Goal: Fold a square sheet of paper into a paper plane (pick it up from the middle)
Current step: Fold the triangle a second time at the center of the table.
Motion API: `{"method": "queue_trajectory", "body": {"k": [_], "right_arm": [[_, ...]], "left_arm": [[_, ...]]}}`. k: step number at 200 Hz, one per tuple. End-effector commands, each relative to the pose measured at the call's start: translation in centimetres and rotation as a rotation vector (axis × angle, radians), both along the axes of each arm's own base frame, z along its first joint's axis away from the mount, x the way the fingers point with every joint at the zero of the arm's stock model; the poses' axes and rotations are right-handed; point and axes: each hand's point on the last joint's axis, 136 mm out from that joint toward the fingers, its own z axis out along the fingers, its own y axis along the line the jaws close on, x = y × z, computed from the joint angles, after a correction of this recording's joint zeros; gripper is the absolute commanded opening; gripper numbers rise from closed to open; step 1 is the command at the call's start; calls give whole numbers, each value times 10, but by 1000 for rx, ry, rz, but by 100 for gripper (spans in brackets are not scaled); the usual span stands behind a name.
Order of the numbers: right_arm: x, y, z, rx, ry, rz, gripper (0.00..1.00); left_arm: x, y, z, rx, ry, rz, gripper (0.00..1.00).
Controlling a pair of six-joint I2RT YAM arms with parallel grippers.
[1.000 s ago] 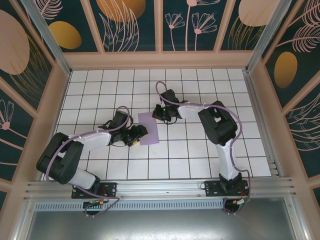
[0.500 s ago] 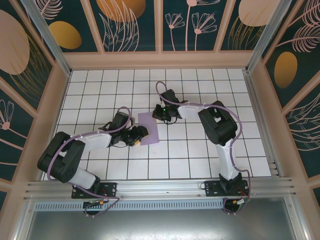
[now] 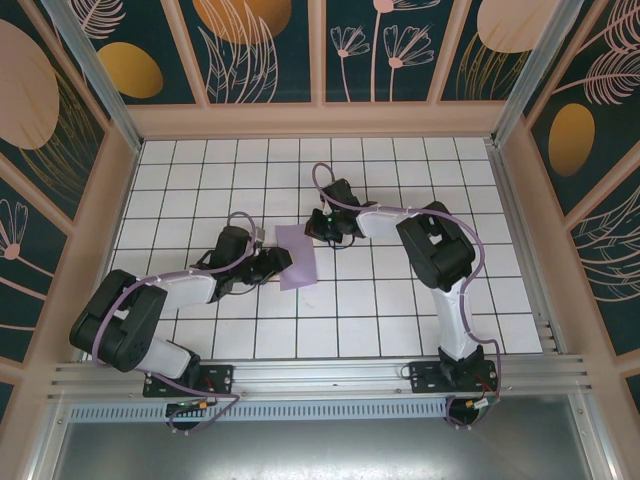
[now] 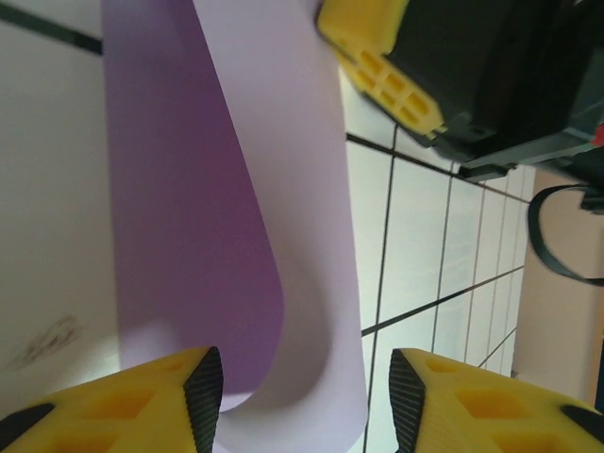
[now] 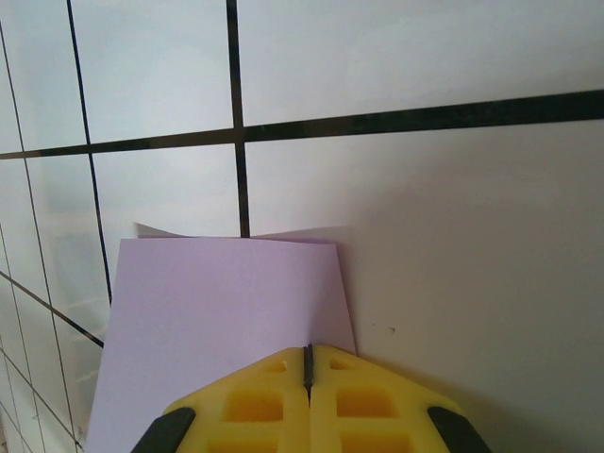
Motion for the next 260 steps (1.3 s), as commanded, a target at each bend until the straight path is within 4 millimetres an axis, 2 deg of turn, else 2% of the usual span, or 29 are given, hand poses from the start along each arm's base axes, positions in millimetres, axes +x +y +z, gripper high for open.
{"method": "queue_trajectory", "body": {"k": [1, 21, 40, 87, 104, 118, 135, 157, 179, 211, 260], "right_arm": [[-20, -22, -31, -84, 95, -14, 0], [-16, -19, -21, -58, 76, -5, 0], [-12, -19, -14, -45, 64, -4, 0], [-14, -18, -16, -45, 79, 14, 0], [-14, -19, -15, -44, 80, 14, 0], [-13, -17, -11, -35, 73, 17, 0], [-10, -13, 5, -11, 33, 41, 0], [-2, -16, 34, 2, -45, 71, 0], [0, -28, 57, 16, -94, 72, 0], [-16, -41, 70, 23, -111, 77, 0], [-44, -52, 72, 65, -99, 77, 2]], "left_arm": [[8, -1, 6, -23, -55, -6, 49], [9, 0, 4, -41, -61, 0, 47], [12, -2, 10, -65, -103, -7, 47], [21, -1, 8, -36, -135, -29, 51], [23, -3, 3, -39, -117, -33, 47], [24, -4, -2, -38, -100, -31, 41], [24, -6, -11, -29, -70, -46, 27], [25, -8, -21, -11, -42, -67, 19], [28, -11, -19, -14, -55, -78, 16], [36, -15, -14, -27, -67, -79, 13], [44, -16, -12, -13, -70, -53, 11]]}}
